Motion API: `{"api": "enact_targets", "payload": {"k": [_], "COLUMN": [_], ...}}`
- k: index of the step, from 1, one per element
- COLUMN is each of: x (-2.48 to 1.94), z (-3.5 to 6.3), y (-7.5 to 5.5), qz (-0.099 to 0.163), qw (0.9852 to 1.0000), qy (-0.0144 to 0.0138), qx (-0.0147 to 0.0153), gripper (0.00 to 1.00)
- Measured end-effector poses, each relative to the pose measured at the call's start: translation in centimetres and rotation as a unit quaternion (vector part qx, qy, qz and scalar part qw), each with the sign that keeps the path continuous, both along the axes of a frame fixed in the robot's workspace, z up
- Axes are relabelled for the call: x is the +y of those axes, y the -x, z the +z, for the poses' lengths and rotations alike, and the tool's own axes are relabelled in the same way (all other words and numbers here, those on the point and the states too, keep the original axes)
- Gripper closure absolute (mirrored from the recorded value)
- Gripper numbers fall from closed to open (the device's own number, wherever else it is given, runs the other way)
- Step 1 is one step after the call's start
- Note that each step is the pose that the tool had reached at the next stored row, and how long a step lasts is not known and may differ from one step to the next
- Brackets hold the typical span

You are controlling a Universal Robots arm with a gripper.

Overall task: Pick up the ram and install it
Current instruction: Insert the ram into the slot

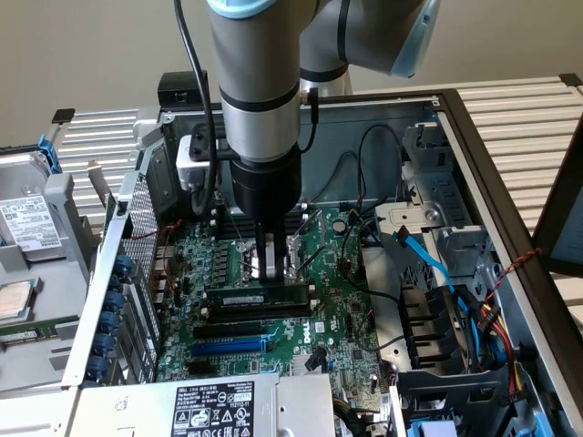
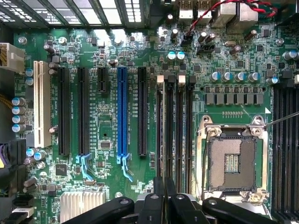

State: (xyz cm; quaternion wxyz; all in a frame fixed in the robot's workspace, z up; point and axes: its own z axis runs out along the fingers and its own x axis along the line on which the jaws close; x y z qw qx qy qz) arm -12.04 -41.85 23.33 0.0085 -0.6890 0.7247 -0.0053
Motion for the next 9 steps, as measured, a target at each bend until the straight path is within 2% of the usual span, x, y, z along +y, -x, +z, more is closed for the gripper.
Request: {"api": "enact_targets", "payload": {"k": [7,9], "x": [0.00,0.00], "z": [-0.12,-0.14], "y": [0.01,0.02], "qz": [0.000,0.000], "qw": [1.0000,1.0000], "qy": [0.0019,0.0019], "qx": [-0.0034,-0.0036], "gripper": [0.87,0.87]}}
